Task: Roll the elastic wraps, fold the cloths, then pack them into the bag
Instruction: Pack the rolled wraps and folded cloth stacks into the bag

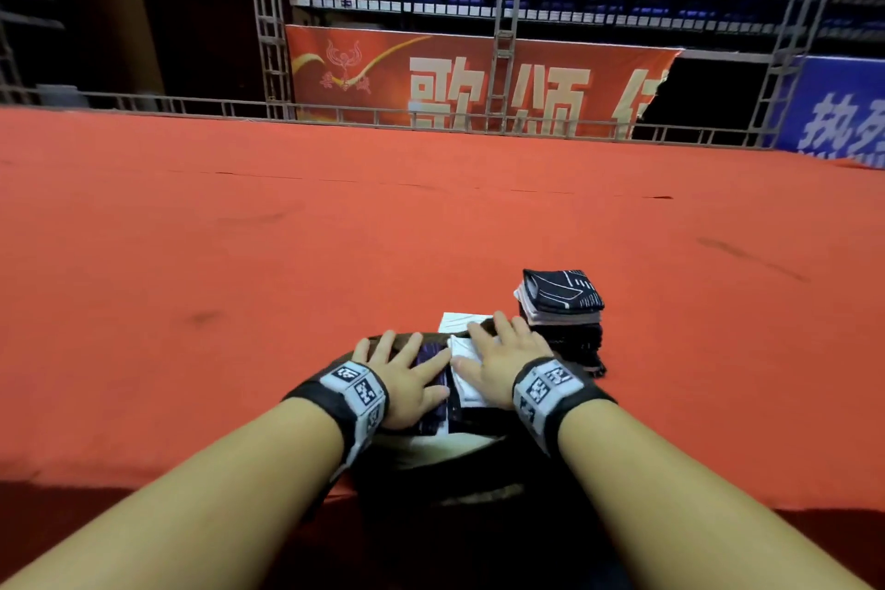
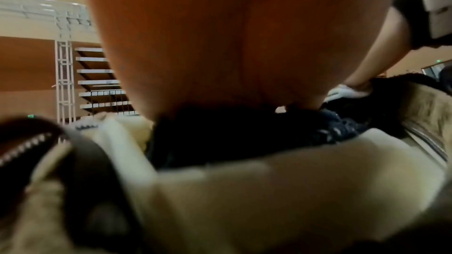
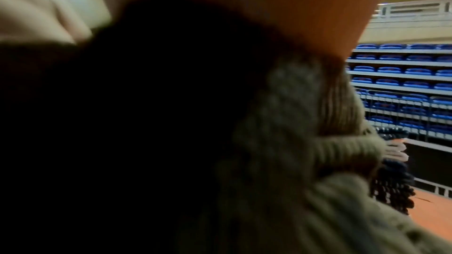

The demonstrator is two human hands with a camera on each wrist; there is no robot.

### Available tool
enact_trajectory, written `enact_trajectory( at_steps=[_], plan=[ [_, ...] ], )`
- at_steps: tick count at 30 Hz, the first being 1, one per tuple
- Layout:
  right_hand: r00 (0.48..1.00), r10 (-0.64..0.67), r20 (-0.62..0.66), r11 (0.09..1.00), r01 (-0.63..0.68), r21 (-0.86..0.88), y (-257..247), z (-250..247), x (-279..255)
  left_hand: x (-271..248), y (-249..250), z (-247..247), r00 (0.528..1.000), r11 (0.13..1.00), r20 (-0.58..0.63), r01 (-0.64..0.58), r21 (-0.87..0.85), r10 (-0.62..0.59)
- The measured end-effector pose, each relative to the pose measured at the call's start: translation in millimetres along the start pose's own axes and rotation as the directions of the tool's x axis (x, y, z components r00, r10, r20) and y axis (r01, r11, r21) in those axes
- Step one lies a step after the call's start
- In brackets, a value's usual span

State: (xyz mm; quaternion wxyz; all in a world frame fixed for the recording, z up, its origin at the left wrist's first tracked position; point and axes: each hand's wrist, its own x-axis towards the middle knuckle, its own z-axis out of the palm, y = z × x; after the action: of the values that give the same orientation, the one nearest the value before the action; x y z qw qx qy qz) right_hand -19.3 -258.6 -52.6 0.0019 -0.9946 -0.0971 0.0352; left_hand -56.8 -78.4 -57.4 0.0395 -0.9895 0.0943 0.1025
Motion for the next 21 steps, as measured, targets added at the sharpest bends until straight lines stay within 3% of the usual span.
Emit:
enact_trajectory(
  at_steps=[3,9,17,21],
  plan=[
    [1.0,0.019,-0.009,1.0,-0.019,0.013,-0.2,19.7,-4.6,8.5,3.4,9.1,0.998,0.998,0.047,0.042,-0.053,-0.039],
    [1.0,0.014,-0.018,0.996,-0.012,0.089,10.2,29.3,-17.9,13.9,-2.1,7.9,0.994,0.996,0.11,0.016,-0.088,-0.007],
    [0.999,0.039,0.021,0.994,-0.041,0.1,8.8,27.4,-4.5,3.9,7.3,20.6,0.999,0.994,0.04,0.041,-0.1,-0.037],
    [0.998,0.042,-0.036,0.996,-0.039,0.085,7.3,34.6,-12.8,5.4,8.1,18.3,0.997,0.992,0.064,0.056,-0.109,-0.049]
  ],
)
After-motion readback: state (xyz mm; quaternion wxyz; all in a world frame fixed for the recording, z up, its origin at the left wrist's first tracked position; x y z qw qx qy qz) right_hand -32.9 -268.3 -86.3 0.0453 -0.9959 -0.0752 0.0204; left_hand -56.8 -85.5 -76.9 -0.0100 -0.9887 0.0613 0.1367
